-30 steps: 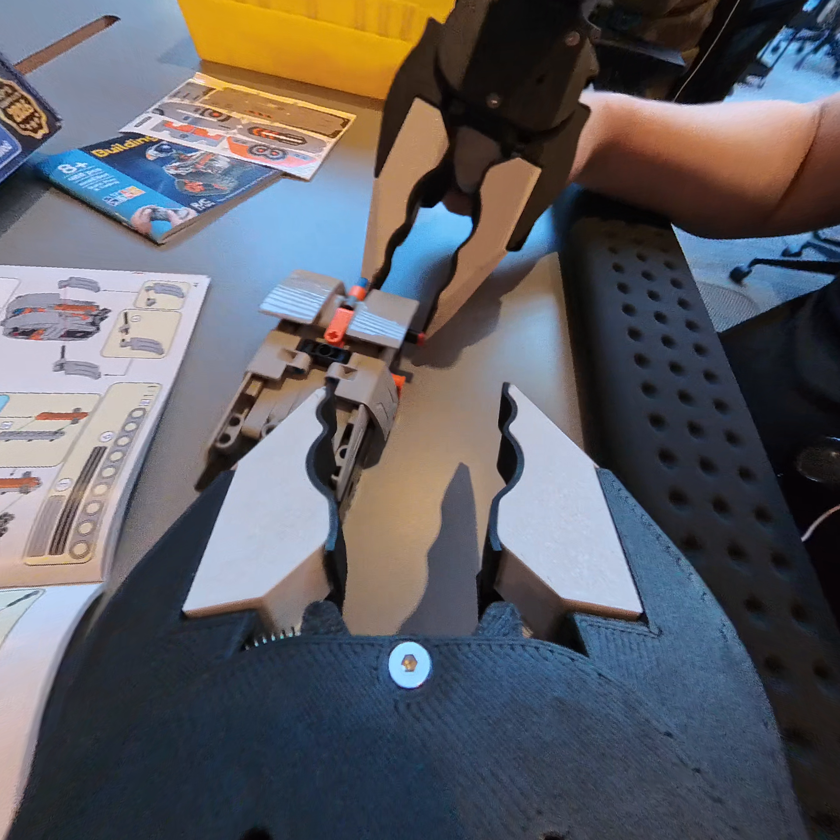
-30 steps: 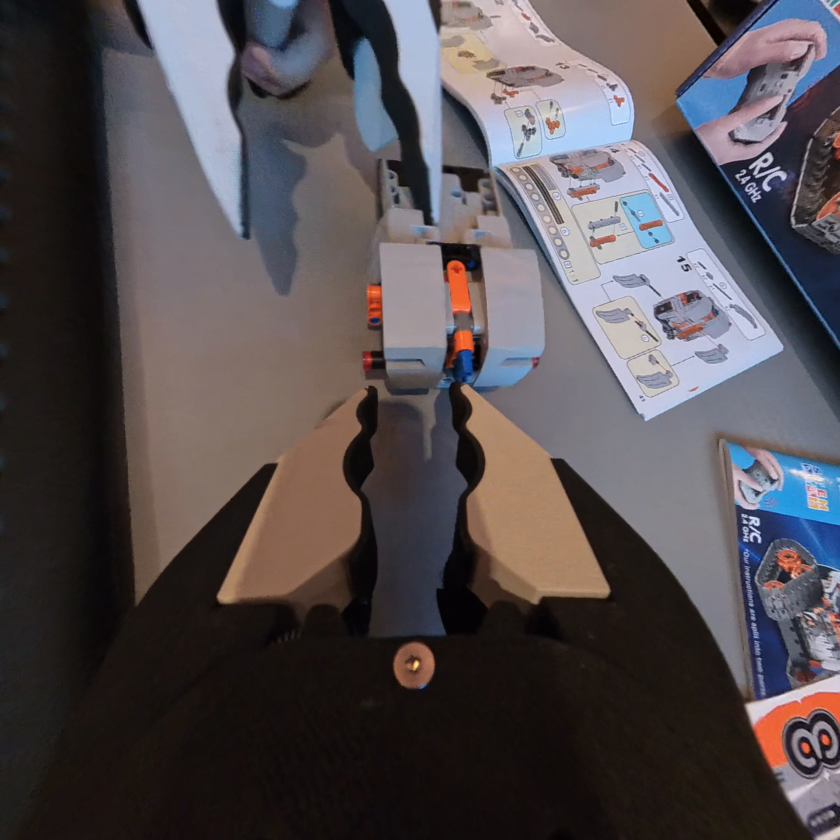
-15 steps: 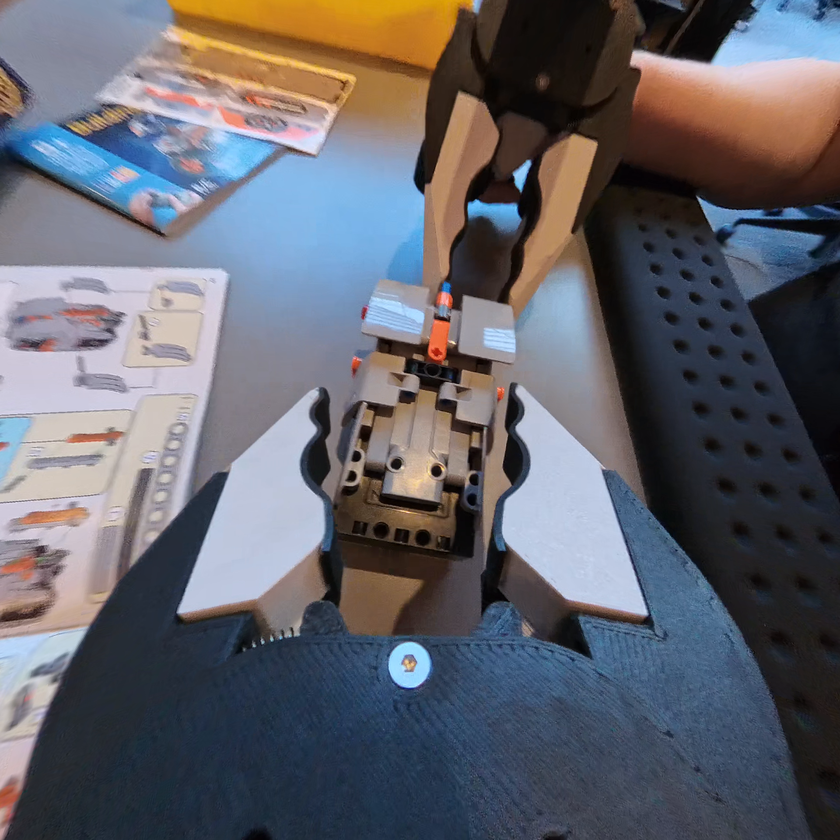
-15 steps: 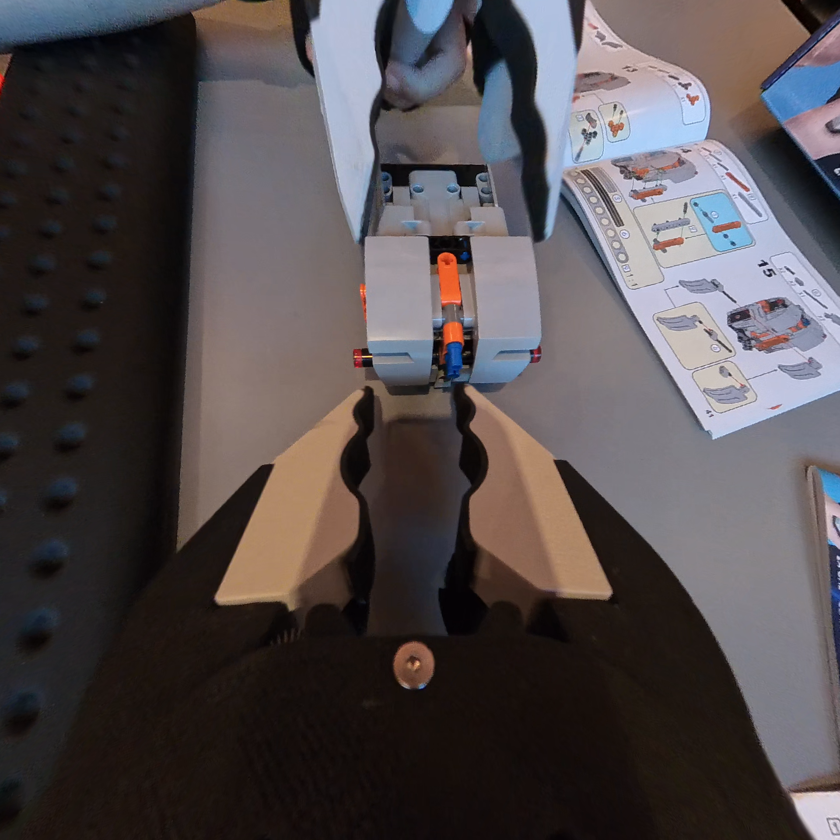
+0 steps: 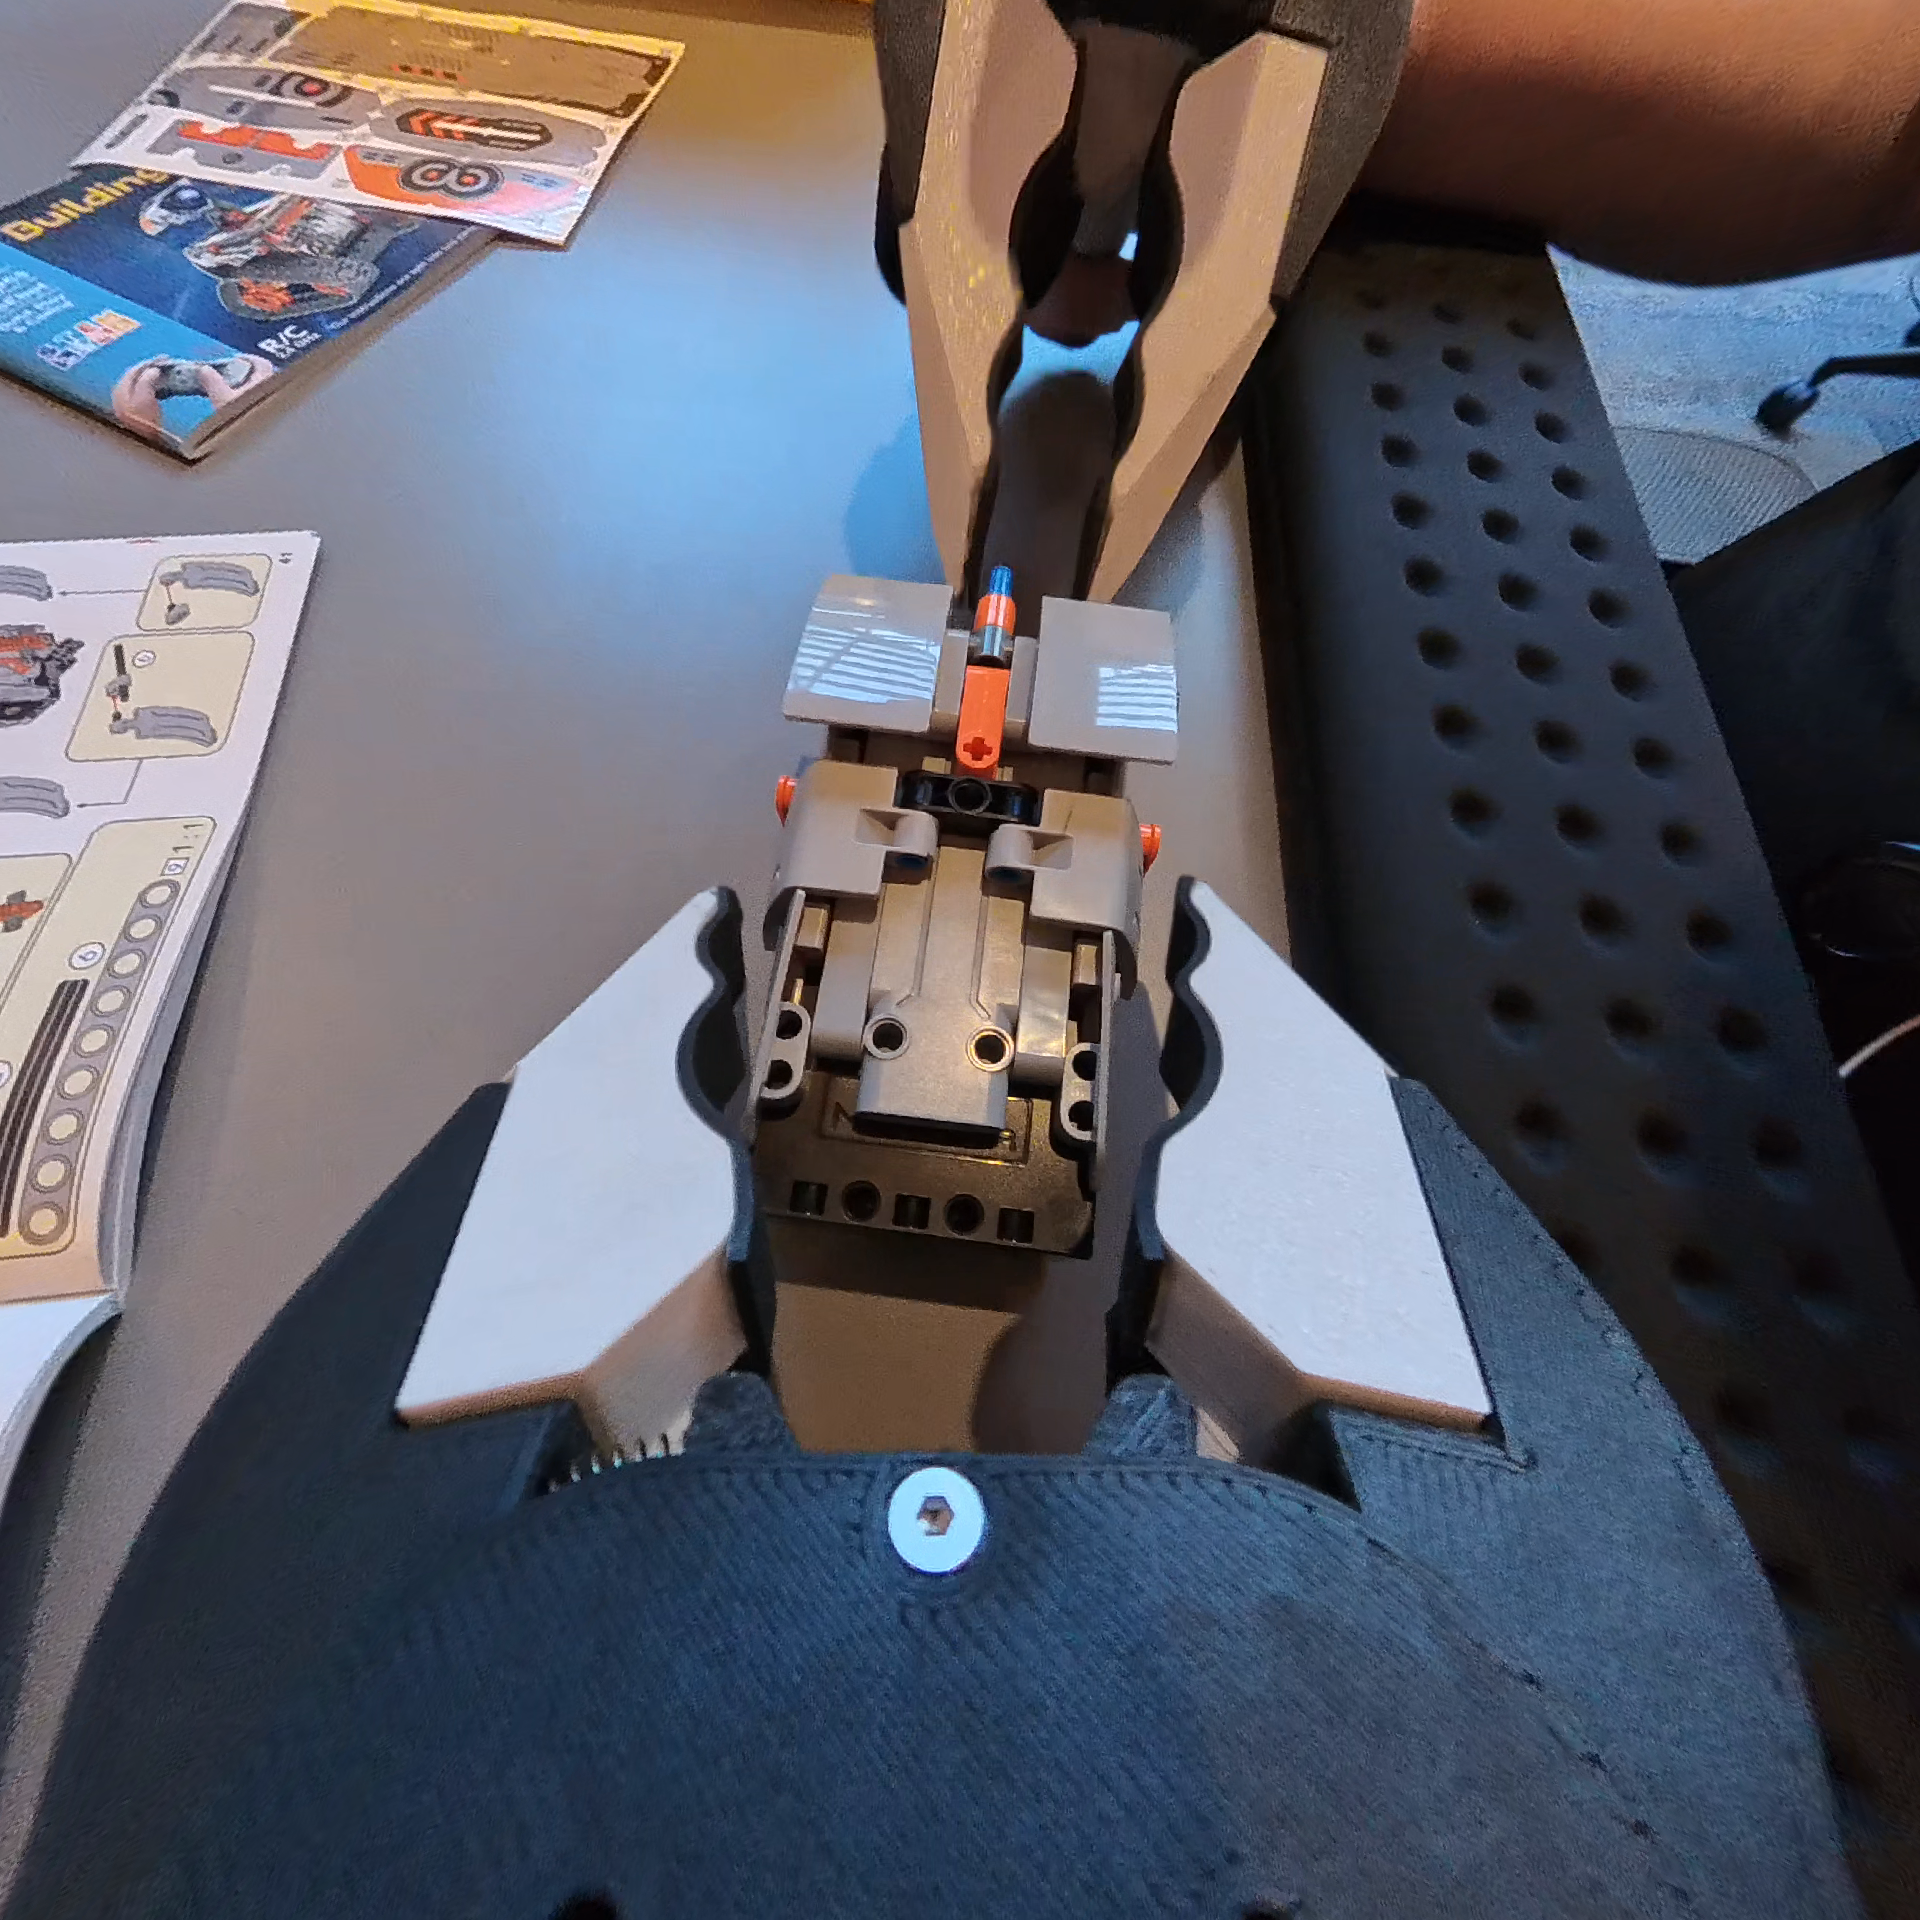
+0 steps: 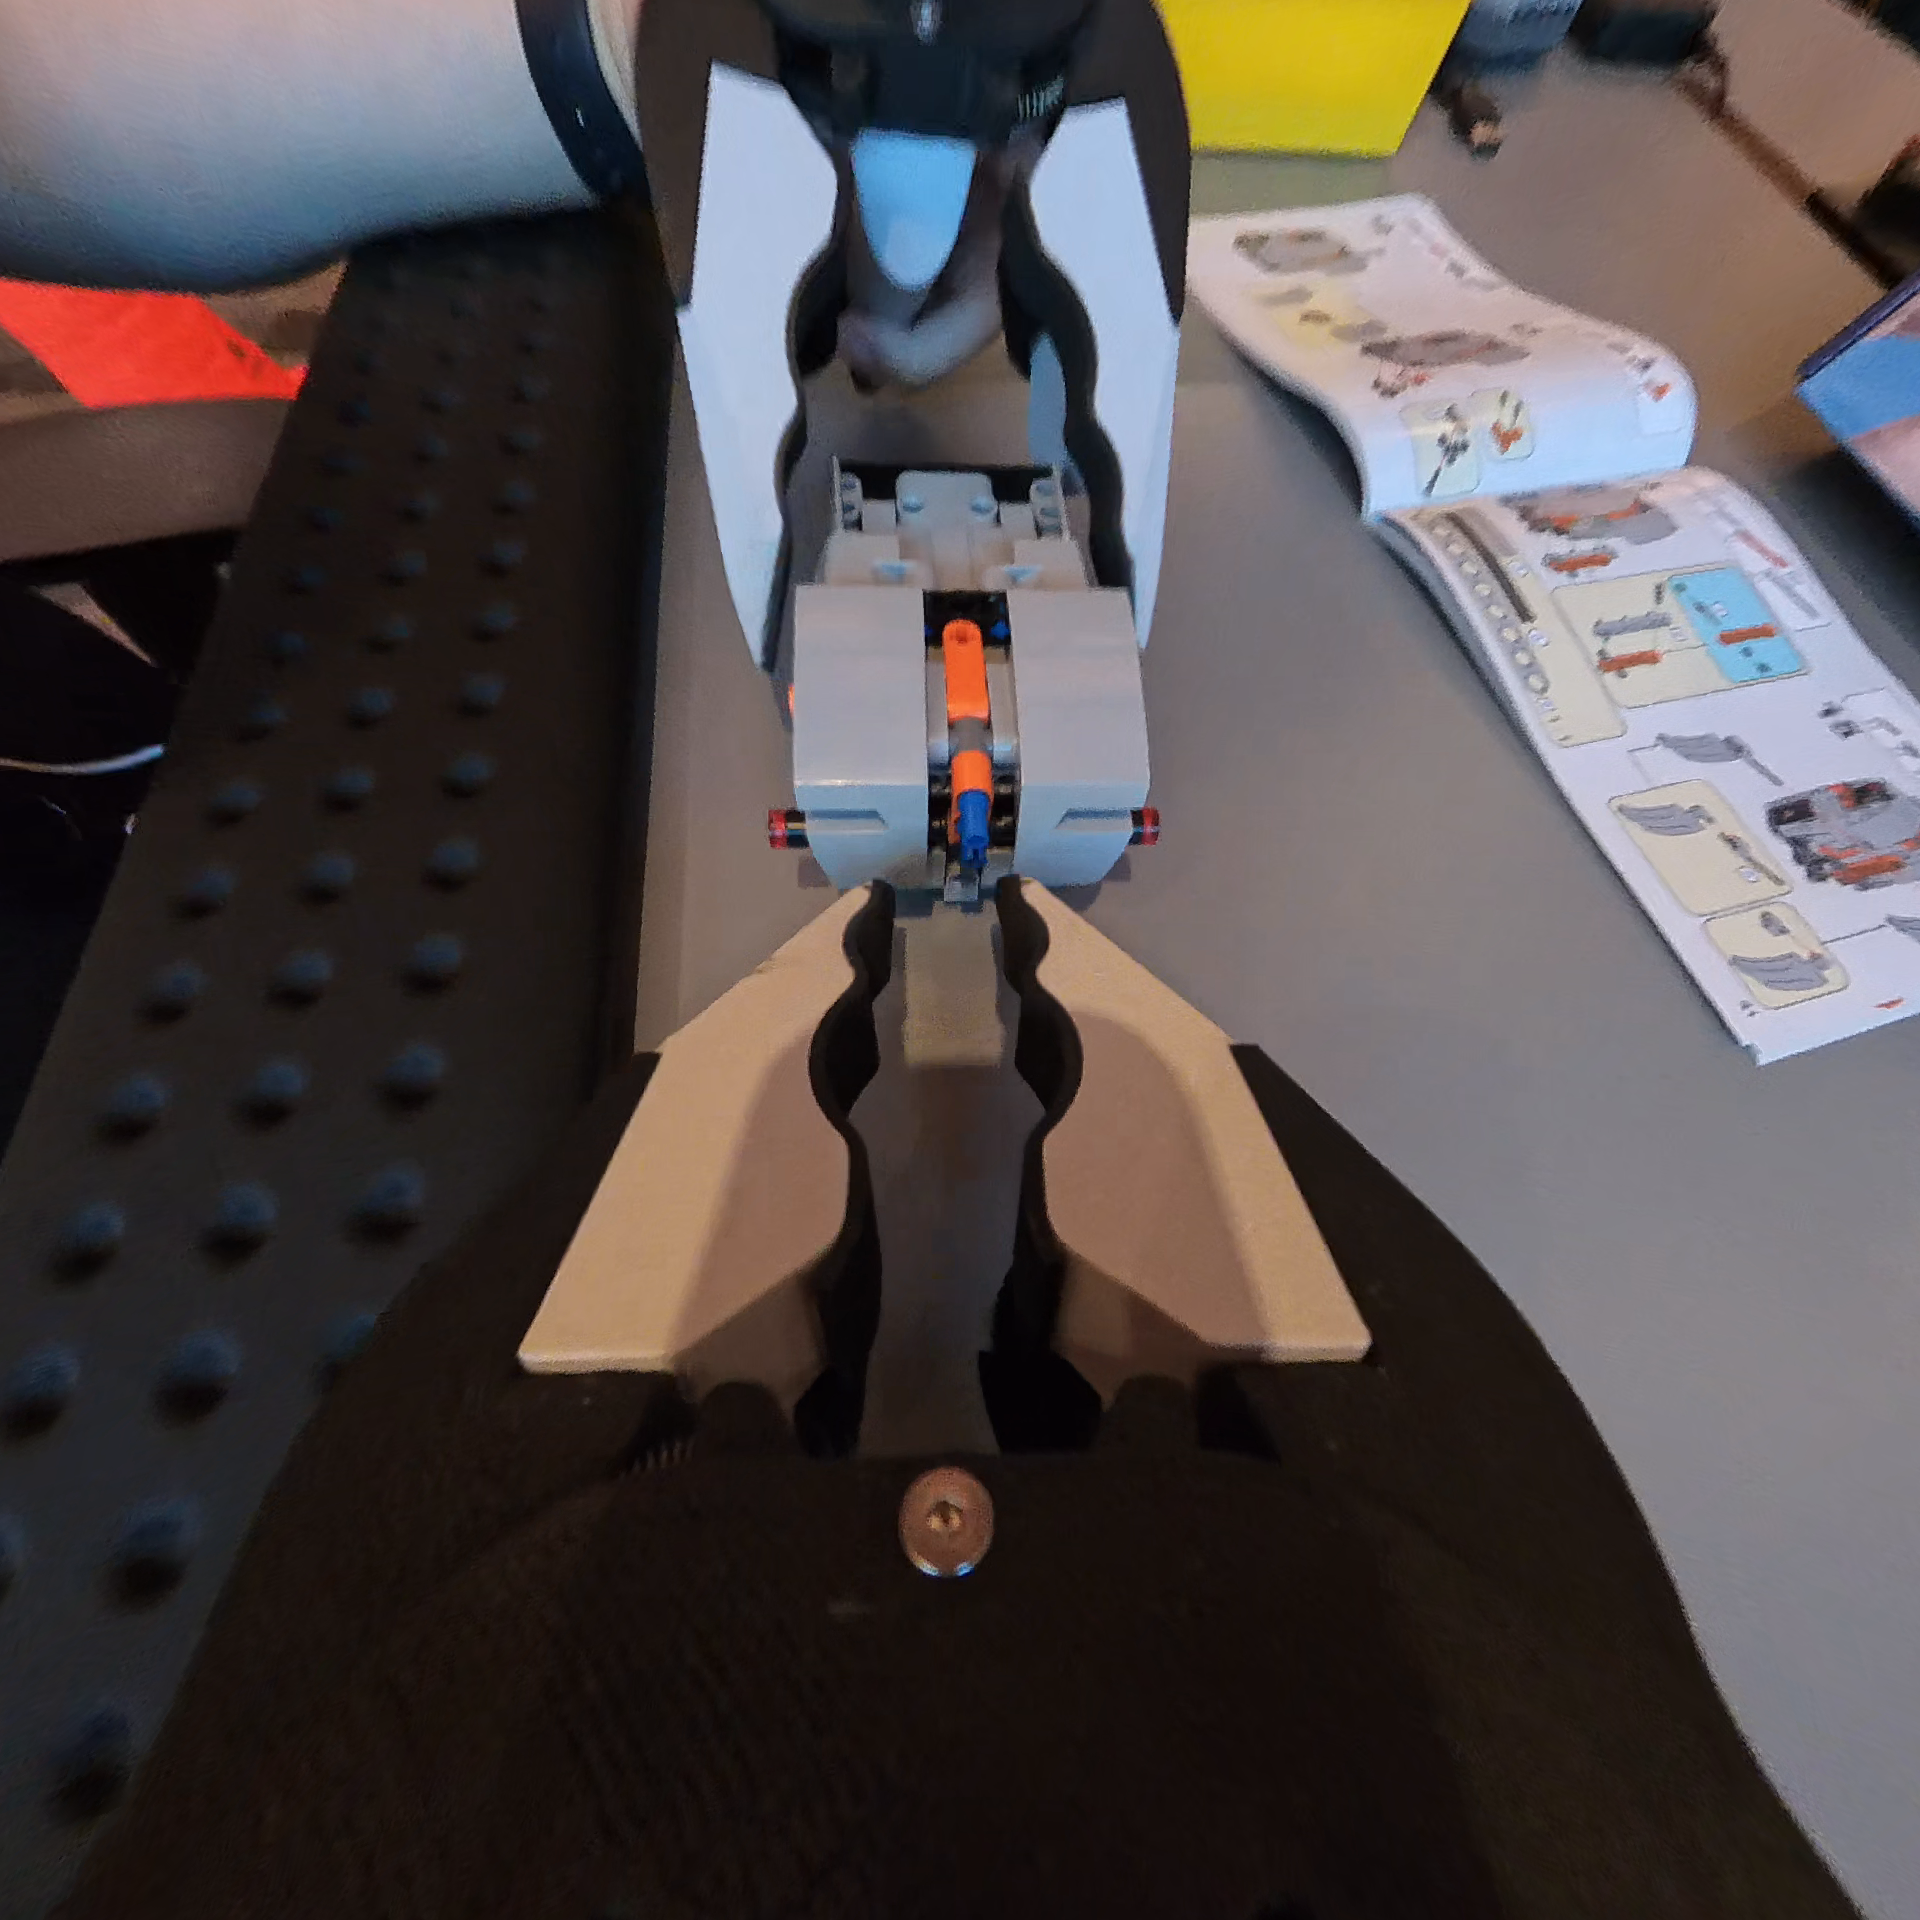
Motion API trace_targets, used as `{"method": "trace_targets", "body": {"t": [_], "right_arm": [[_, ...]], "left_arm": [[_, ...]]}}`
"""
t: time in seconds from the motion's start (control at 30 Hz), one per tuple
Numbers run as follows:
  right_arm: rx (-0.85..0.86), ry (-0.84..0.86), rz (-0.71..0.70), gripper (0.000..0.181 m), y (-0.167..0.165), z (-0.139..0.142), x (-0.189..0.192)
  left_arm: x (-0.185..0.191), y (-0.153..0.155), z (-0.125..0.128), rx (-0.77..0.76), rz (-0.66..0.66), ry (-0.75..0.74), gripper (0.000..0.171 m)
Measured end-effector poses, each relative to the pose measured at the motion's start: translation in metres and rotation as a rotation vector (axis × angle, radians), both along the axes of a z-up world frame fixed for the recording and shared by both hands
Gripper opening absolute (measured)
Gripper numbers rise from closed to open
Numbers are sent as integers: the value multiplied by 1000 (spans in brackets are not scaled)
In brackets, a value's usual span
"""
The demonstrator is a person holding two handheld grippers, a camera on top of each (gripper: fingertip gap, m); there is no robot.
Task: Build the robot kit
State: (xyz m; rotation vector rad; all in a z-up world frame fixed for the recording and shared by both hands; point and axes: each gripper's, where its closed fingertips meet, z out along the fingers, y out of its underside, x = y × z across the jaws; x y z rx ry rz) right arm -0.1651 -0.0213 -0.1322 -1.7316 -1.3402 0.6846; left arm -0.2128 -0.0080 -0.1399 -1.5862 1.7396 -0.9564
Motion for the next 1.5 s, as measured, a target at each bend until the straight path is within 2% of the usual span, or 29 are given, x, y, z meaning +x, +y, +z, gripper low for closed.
{"method": "trace_targets", "body": {"t": [0.1, 0.37, 0.83, 1.5], "right_arm": [[42, 34, -15, 19, 5, 7, -1], [32, 84, 6, 3, 5, 12, -4], [-7, 88, 19, 2, 1, 11, -7], [12, 54, 24, 1, 2, 11, -8]], "left_arm": [[-2, 0, -3, 4, 1, 0, 71], [-2, 0, -3, -13, -19, -19, 70], [-1, -3, 1, -108, -46, -31, 68], [2, -5, -1, -116, -50, -26, 70]]}}
